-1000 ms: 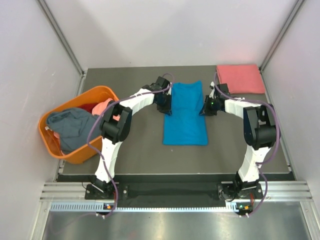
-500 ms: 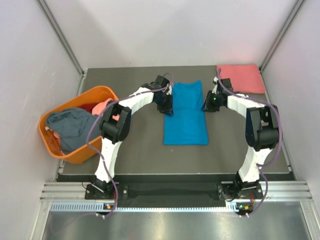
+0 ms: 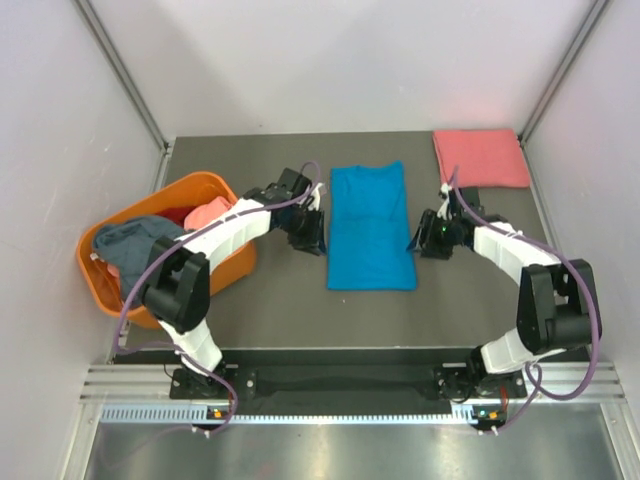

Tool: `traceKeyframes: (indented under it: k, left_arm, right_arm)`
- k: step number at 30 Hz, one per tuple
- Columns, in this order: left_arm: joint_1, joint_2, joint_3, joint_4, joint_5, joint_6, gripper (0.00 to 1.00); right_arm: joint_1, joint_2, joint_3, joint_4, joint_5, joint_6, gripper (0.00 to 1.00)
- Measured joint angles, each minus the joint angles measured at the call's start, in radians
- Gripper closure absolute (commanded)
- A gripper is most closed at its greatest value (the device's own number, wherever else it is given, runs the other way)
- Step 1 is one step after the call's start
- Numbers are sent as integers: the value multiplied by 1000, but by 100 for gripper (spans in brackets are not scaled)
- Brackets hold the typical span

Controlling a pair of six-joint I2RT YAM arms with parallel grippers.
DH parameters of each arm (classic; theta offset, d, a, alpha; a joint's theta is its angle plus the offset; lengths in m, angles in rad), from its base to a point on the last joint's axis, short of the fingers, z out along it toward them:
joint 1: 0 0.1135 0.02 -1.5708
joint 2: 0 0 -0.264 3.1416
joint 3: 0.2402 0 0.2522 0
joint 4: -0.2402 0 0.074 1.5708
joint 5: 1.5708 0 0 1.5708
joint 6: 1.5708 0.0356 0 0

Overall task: Fold and stack the t-shirts
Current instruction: Fold the tshirt

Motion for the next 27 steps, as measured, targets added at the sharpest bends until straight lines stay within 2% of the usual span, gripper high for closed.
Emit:
traceKeyframes:
  k: [8,11,20,27]
  left_arm:
    - [-8,-129,-309,126,42,-64,68]
    - [-18,-156,-394,189,61,-109,62]
    - [-55,-144,-456,329,80,-188,64]
    - [-72,-89,-465,373,70,-212,67]
  right_arm:
    - [-2,-122,-226,-38,6,6,50]
    - [-2,-154,-277,-37,7,6,49]
    - [-6,-172,-344,32,-49,15,55]
    - [-6,-172,-364,62,-71,19,65]
